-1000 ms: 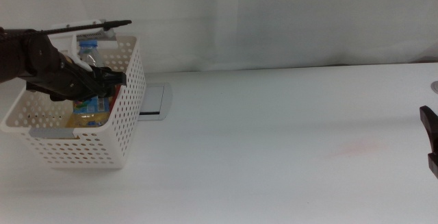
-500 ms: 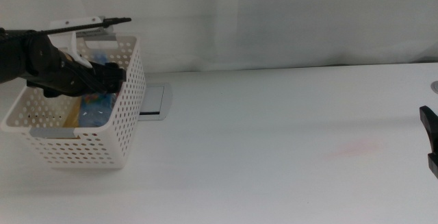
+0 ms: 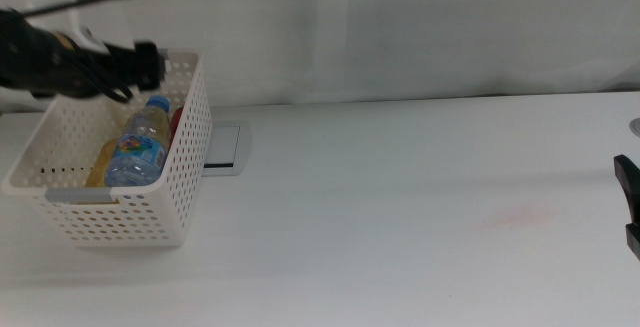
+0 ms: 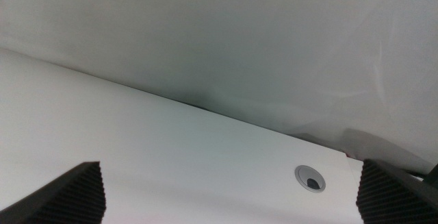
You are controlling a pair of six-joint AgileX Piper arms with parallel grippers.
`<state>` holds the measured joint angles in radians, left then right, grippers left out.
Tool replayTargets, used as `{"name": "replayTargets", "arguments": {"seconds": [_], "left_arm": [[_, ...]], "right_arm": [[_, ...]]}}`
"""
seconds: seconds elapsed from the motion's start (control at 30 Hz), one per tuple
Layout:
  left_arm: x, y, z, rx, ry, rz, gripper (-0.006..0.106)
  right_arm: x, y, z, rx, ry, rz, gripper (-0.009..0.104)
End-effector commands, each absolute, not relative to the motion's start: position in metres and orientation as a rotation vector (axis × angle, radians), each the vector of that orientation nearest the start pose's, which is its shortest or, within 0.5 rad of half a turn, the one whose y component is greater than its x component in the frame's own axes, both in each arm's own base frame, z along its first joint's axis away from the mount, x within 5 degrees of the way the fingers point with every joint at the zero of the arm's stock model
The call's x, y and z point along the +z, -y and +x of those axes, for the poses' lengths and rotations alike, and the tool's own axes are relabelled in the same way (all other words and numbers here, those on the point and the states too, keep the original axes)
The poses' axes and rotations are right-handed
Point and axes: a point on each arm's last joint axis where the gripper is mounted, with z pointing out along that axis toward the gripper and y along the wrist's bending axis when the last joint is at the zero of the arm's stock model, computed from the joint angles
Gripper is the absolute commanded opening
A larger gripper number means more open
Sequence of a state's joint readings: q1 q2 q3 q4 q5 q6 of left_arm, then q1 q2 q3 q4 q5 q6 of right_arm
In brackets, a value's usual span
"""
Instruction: Use arms to grab the bottles and put them into the dustbin to the left of the table.
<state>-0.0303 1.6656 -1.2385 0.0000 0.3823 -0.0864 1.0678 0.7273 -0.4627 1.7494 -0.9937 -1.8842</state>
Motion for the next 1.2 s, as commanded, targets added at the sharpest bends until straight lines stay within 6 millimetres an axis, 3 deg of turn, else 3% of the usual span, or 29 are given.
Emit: {"name": "replayTargets", "arguments": {"seconds": [0.0,0.2,0.37,0.53,0.63,0.73,0.9,1.03,1.17], "left_arm": [[0.307,0.011,0.366,-0.064,-2.198,-0.055,0.093],[0.37,0.01,0.324,-0.065,-2.045,-0.041,0.093],[0.423,0.008,0.268,-0.039,-1.909,0.007,0.093],[0.459,0.006,0.209,-0.043,-1.796,0.006,0.093],[0.468,0.006,0.172,-0.049,-1.732,0.005,0.093],[0.463,0.005,0.14,-0.045,-1.692,0.01,0.09],[0.432,0.004,0.093,-0.04,-1.654,0.026,0.075],[0.395,0.005,0.062,-0.079,-1.609,0.019,0.041],[0.35,0.006,0.046,-0.13,-1.586,-0.003,-0.001]], "right_arm": [[0.295,-0.059,0.119,-0.239,-1.784,-0.364,0.103],[0.295,-0.058,0.119,-0.245,-1.785,-0.359,0.103],[0.294,-0.059,0.119,-0.241,-1.788,-0.359,0.103],[0.294,-0.059,0.119,-0.239,-1.788,-0.361,0.103],[0.294,-0.059,0.119,-0.239,-1.788,-0.361,0.103],[0.294,-0.059,0.119,-0.239,-1.788,-0.361,0.103],[0.294,-0.059,0.119,-0.239,-1.788,-0.361,0.103],[0.294,-0.059,0.119,-0.238,-1.788,-0.364,0.103],[0.294,-0.059,0.119,-0.244,-1.789,-0.359,0.103]]}}
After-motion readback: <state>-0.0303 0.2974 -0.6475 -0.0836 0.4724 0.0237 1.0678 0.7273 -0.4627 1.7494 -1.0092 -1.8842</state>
